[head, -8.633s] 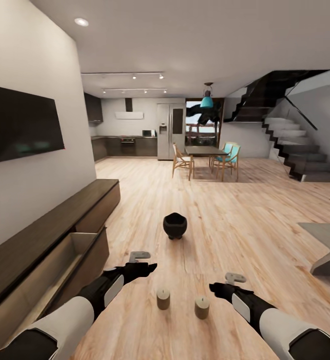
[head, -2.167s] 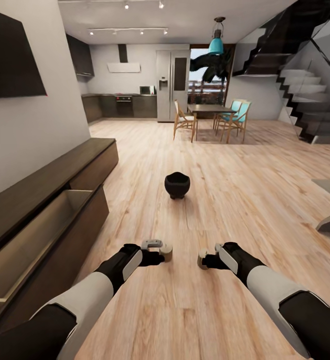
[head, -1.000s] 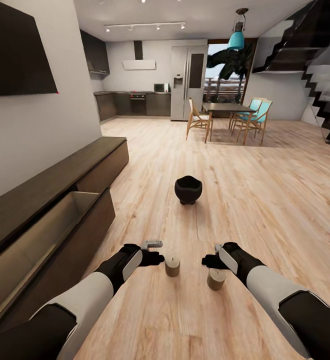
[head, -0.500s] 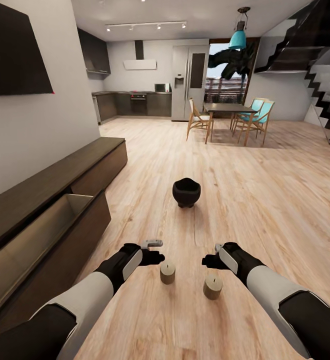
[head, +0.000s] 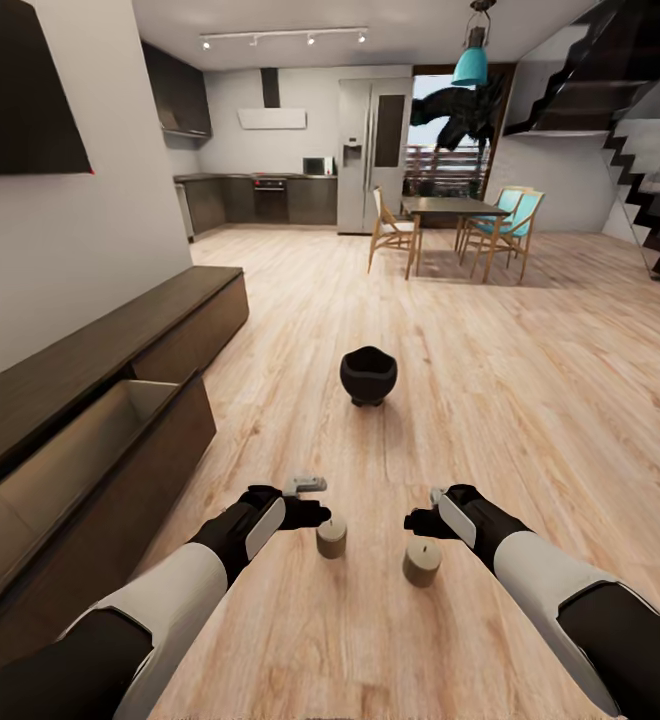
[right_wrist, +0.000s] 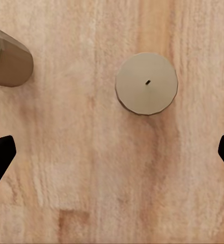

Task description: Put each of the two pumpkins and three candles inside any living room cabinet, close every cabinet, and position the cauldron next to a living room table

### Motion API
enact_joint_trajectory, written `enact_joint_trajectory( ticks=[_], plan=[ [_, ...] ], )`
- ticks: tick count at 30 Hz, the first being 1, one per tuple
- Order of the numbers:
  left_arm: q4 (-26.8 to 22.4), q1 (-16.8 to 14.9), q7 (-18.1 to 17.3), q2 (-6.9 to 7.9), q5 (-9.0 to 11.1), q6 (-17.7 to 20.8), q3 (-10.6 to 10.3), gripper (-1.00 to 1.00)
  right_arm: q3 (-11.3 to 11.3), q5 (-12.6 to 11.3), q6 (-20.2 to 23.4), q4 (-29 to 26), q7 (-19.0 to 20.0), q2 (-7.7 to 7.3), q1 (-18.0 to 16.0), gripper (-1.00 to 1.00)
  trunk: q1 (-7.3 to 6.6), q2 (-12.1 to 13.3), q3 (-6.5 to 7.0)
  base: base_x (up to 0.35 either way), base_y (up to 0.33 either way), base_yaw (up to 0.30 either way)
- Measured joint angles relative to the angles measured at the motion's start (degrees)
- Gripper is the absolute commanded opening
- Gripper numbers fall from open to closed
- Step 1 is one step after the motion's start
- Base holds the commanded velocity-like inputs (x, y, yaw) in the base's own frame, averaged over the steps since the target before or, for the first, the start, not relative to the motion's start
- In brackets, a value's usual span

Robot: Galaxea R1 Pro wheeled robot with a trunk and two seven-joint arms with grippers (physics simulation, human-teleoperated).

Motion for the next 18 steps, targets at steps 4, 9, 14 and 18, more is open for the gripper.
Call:
enact_joint_trajectory(
  ticks=[4, 9, 14, 18],
  plan=[
    [-0.23, 0.0, -0.16, 0.0, 0.08, -0.01, -0.01, 1.0, -0.12, -0.02, 0.0, 0.0, 0.03, -0.01, 0.0, 1.0, 0.1, -0.06, -1.03, 0.0, 0.0, -0.02],
    [-2.14, -0.02, -0.22, 0.0, 0.15, 0.04, -0.04, 1.0, -0.19, 0.02, 0.0, 0.0, 0.03, -0.03, 0.0, 1.0, 0.23, -0.12, -2.15, 0.0, 0.0, -0.002],
    [-2.51, -0.02, -0.25, 0.0, 0.18, -0.01, -0.05, 1.0, -0.16, 0.05, 0.0, 0.0, 0.1, -0.01, 0.0, 1.0, 0.36, -0.19, -3.26, 0.0, 0.0, 0.0],
    [-6.33, -0.01, -0.23, 0.0, 0.63, -0.01, -0.02, 1.0, 0.08, 0.06, 0.0, -0.01, 0.15, 0.0, 0.0, 1.0, 0.46, -0.25, -4.15, 0.0, 0.0, 0.0]
  ],
)
